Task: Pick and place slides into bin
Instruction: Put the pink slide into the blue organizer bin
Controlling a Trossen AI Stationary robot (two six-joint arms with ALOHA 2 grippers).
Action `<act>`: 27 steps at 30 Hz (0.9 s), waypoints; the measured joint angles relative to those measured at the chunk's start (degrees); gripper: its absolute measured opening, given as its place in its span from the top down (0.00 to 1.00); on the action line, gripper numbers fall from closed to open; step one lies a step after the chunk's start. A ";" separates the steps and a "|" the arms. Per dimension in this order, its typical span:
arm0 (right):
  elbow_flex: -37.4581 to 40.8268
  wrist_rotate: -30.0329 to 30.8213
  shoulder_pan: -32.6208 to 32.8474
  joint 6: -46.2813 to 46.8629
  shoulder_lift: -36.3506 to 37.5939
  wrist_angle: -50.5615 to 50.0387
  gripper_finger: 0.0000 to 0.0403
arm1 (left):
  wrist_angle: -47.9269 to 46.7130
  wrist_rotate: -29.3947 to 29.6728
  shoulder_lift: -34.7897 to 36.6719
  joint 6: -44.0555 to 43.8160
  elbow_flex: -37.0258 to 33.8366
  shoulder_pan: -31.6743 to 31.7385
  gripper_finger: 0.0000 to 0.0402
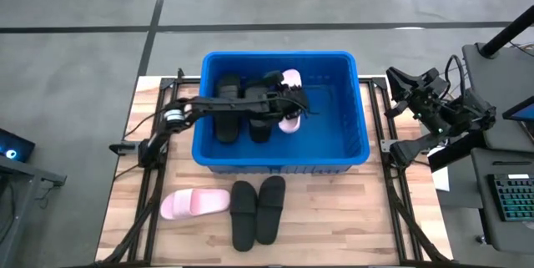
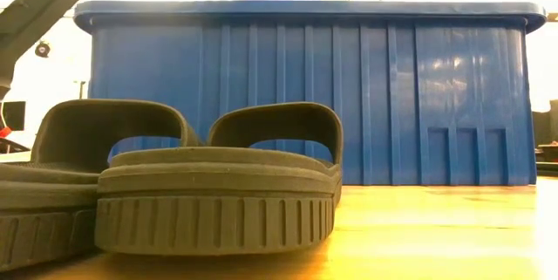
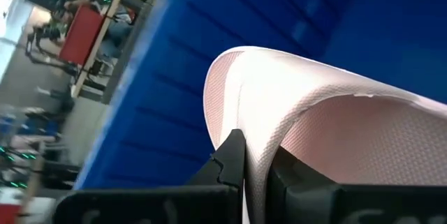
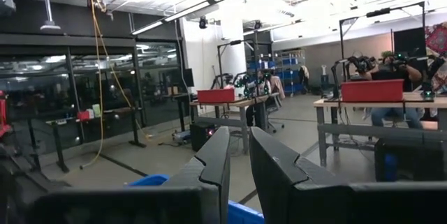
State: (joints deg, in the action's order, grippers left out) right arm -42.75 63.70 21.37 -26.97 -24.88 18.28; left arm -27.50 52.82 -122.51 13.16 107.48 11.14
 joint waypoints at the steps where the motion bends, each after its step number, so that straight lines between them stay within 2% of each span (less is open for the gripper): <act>1: 0.01 0.01 0.00 0.01 0.00 0.00 0.88 | -0.05 -0.04 -0.70 1.32 -0.06 0.05 1.00; 7: 0.01 0.01 0.00 0.01 0.00 0.01 0.88 | 0.49 0.01 -3.09 6.28 -0.07 0.67 1.00; 14: 0.01 0.01 -0.01 0.00 0.00 0.01 0.88 | 3.64 -5.98 -3.71 6.90 -1.45 2.66 1.00; 27: 0.01 0.01 0.00 -0.03 0.00 0.00 0.88 | 3.54 -7.81 -3.79 6.82 -2.56 5.46 1.00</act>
State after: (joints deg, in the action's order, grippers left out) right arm -42.74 63.70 21.37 -27.00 -24.88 18.29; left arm -23.96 45.01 -126.29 19.99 104.92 16.59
